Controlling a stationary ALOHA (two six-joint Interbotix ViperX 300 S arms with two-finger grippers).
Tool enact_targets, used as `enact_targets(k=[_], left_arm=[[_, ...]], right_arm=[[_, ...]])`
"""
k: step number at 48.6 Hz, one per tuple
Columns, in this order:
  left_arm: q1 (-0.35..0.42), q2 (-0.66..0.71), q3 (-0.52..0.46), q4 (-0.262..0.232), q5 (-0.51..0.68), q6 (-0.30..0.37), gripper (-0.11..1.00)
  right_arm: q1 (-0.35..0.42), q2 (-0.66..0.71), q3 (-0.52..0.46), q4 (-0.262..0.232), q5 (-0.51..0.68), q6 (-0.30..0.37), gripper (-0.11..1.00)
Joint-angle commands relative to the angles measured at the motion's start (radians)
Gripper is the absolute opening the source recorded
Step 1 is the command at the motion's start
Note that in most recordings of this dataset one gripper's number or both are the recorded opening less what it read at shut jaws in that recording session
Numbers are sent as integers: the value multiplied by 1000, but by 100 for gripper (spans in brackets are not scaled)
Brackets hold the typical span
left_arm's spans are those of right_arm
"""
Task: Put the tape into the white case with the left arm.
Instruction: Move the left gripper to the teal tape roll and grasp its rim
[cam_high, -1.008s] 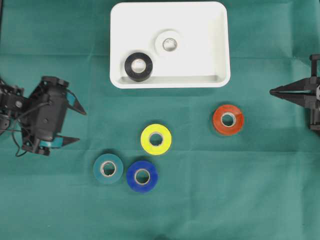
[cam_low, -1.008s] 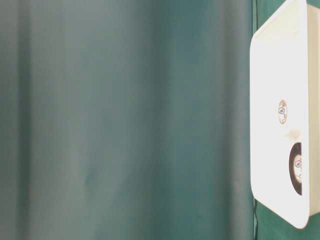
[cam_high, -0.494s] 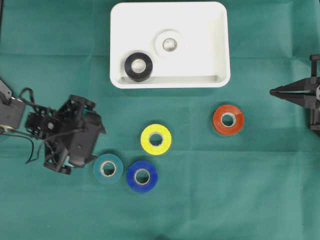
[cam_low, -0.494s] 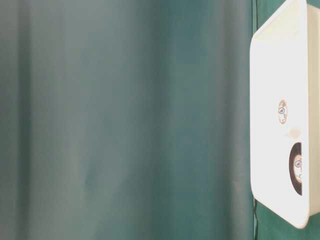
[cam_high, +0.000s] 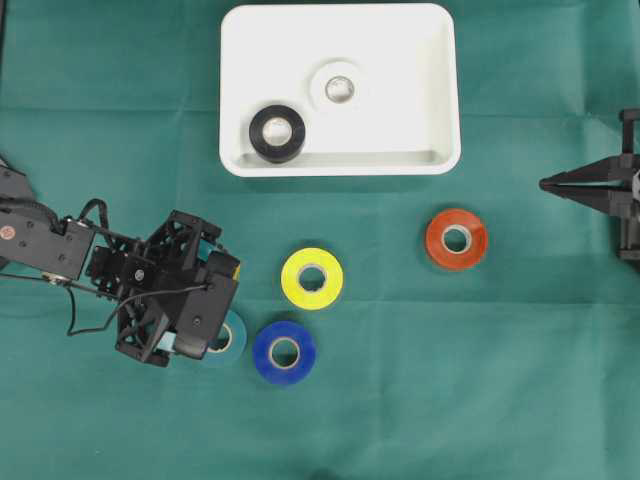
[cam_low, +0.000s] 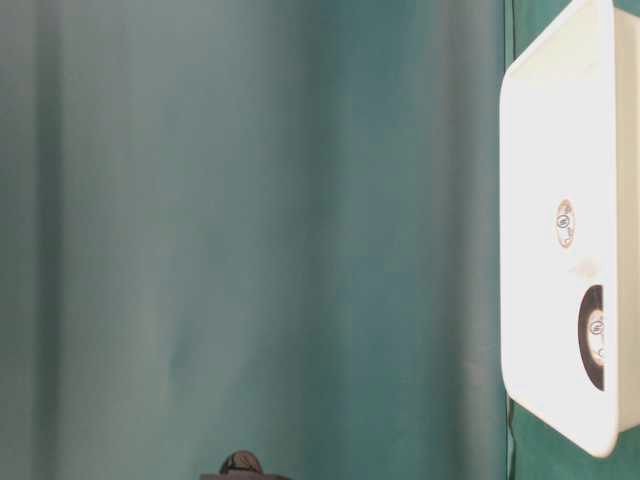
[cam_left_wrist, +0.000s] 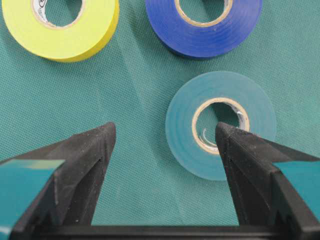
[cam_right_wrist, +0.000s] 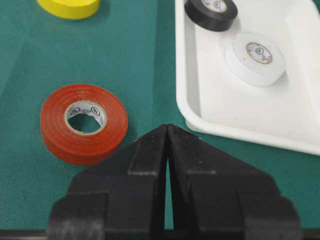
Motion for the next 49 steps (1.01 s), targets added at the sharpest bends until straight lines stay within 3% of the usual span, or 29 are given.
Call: enact_targets(k=[1, 26, 49], left_arm=[[-5, -6, -14, 0, -5, -2, 79], [-5, 129, -57, 0, -9, 0, 79], [-5, 170, -80, 2, -9, 3, 78]], right_arm=[[-2, 6, -9, -2, -8, 3, -9], [-2, 6, -9, -2, -8, 3, -9], [-2, 6, -9, -2, -8, 3, -9]])
